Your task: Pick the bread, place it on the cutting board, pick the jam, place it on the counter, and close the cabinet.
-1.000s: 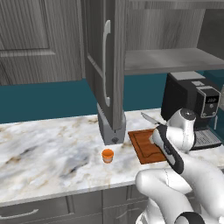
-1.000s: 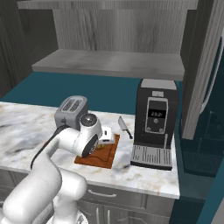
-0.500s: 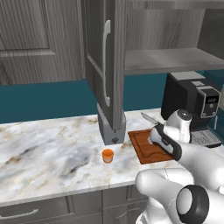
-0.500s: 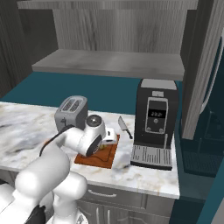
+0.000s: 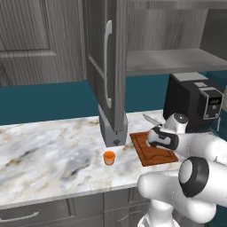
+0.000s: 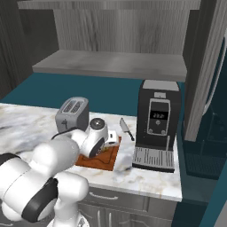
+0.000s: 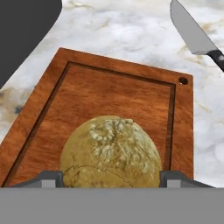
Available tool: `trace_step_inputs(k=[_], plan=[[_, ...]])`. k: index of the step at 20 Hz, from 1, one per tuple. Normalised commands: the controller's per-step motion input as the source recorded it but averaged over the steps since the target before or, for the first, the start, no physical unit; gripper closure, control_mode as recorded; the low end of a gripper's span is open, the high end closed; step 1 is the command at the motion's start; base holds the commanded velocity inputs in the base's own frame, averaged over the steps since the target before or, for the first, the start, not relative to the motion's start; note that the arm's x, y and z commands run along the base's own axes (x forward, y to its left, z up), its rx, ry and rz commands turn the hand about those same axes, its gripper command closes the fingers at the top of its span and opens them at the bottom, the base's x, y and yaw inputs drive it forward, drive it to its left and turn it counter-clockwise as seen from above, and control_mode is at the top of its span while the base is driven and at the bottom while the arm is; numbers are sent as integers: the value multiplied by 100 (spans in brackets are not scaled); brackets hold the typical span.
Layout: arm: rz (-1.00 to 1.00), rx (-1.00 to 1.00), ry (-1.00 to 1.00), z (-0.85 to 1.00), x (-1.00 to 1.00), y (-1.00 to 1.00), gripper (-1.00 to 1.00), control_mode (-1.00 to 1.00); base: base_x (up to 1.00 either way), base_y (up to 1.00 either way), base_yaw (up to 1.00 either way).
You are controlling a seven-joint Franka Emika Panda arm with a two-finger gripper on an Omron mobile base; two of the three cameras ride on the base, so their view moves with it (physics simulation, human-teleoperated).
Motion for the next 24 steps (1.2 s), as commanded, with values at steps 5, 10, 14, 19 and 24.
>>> trace_step_inputs(k=[5,10,14,19,24], plan=[[1,0,2,-15,19,5,100,-100,0,0,0],[2,0,7,-2,3,0,-100,-100,0,0,0],[1,0,5,0,0,0,-100,-100,0,0,0],[1,0,3,0,0,0,-100,-100,0,0,0],[1,0,0,12,-6,0,-100,-100,0,0,0]])
